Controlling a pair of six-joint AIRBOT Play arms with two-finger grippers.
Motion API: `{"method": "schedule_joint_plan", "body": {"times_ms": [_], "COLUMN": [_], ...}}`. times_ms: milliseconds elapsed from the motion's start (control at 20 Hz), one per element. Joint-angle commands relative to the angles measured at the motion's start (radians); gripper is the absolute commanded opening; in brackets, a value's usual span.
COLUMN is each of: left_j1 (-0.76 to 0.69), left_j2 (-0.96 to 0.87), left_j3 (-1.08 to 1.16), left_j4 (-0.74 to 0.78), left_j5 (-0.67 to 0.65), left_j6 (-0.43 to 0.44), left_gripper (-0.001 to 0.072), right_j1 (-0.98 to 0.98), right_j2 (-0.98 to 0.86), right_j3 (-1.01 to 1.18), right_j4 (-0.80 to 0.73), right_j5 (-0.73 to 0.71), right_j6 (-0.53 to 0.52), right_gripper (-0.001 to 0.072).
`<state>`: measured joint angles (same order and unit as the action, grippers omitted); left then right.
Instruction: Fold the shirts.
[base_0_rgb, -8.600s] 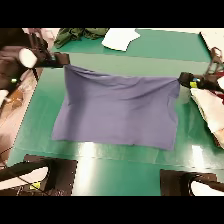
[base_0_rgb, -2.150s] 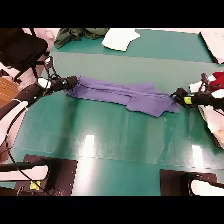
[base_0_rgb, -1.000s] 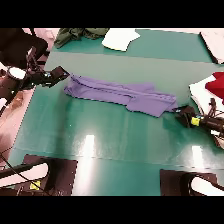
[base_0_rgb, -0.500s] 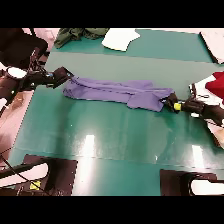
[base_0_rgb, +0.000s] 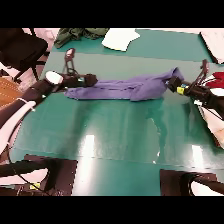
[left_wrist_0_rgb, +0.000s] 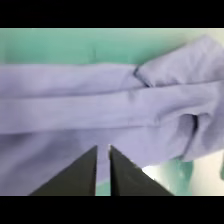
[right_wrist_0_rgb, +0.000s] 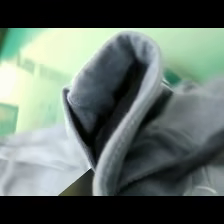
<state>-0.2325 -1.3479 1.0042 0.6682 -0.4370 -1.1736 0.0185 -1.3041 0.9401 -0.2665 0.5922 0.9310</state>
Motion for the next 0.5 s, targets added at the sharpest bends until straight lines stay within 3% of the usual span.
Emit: {"method": "schedule_joint_plan", "body": {"times_ms": [0,250,450], "left_j1": [-0.134,-0.213,-0.22], "left_j2": [-0.076,-0.224,-0.291], "left_j3": [0.0,0.039,0.129], "left_j4": [-0.006,-0.112,-0.107], "left_j5": [0.174,0.176,0.201], "left_j6": [0.003,0.004,0.005], "left_gripper": [0.0027,0.0026,0.0026], "right_j1": [0.011,0.075,0.224], "right_j2": [0.098,0.103,-0.032], "right_j3": [0.004,0.056,0.229], "right_j4": [0.001,0.001,-0.023], "right_j5": [-0.048,-0.025,-0.013], "right_j6": [-0.014,-0.035,-0.031], "right_gripper": [0.0008,0.0008,0.0007]}}
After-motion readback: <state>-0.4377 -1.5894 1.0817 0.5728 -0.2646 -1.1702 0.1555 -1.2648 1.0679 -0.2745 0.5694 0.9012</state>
